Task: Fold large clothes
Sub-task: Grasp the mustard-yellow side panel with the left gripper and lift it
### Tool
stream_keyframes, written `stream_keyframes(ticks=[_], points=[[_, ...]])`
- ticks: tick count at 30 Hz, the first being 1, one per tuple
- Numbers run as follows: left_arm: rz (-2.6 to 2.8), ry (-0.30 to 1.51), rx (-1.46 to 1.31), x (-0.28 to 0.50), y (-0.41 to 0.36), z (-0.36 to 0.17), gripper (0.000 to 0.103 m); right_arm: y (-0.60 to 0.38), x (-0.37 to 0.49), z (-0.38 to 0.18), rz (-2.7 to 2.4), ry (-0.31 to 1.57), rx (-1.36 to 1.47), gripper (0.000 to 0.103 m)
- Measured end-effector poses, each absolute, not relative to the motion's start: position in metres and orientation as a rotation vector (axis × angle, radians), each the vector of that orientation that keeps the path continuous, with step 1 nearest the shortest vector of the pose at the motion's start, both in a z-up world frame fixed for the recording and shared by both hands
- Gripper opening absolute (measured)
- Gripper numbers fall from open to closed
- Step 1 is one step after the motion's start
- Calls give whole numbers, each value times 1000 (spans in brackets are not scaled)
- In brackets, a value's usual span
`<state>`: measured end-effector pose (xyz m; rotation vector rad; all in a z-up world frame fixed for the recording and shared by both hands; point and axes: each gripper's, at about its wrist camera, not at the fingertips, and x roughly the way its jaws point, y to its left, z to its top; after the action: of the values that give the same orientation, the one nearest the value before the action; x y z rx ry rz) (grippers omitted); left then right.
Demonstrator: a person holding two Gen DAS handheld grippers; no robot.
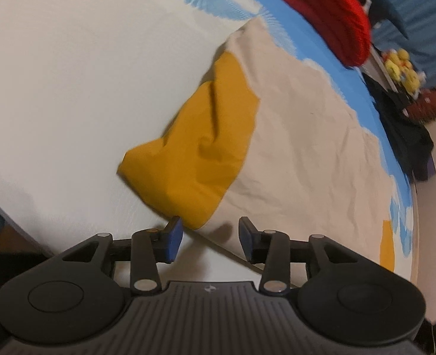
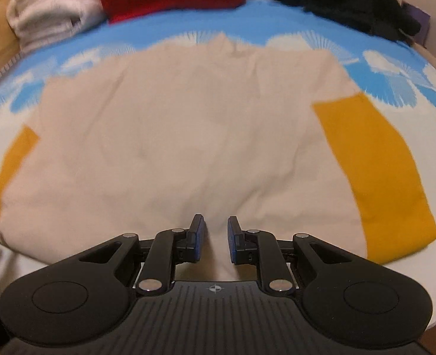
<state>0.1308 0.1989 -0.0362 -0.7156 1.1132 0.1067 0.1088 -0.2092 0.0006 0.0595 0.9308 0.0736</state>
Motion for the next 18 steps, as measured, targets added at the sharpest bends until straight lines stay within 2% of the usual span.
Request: stream_keyframes(ticks=[6,18], points=[[186,1099,-881,125,203,-63,50,-229,94,13,132,905,50,18],[258,881,-1071,111,204,-79,52,-242,91,25,221,843,65,18]])
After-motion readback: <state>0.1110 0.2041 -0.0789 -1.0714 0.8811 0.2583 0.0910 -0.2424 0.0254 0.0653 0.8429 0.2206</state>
